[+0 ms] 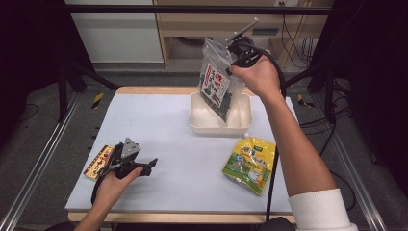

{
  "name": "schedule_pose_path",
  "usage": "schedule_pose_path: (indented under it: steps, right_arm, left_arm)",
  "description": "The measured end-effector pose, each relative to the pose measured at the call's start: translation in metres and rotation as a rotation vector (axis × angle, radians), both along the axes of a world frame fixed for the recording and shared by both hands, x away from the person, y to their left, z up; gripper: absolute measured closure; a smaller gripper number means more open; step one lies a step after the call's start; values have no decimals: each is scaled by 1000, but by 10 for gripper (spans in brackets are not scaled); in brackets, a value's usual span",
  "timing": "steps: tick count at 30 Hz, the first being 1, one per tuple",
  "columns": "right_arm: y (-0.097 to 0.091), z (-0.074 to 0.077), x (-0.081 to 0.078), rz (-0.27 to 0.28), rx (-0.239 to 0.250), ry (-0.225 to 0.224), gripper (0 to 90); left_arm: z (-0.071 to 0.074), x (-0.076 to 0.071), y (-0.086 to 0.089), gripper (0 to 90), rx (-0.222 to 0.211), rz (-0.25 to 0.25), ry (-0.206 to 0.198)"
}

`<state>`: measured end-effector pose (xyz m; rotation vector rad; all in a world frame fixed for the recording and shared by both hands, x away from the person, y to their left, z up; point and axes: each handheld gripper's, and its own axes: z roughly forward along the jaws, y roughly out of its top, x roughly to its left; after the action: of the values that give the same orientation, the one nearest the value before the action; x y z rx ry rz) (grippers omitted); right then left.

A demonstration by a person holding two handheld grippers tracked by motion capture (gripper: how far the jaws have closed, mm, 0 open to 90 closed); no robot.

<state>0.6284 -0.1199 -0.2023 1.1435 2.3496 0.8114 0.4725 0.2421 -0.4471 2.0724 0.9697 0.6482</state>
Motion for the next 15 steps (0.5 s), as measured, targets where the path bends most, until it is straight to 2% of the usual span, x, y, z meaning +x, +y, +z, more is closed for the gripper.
schedule_pose_path:
  steps: [2,15]
  right_arm:
    - [2,-3,1,4,-12,2,828]
    - [8,-17,7,8,-8,-5,828]
  left_arm:
    - [0,0,0,83,-1,-1,-1]
    - [-1,0,-1,82,8,-5,2]
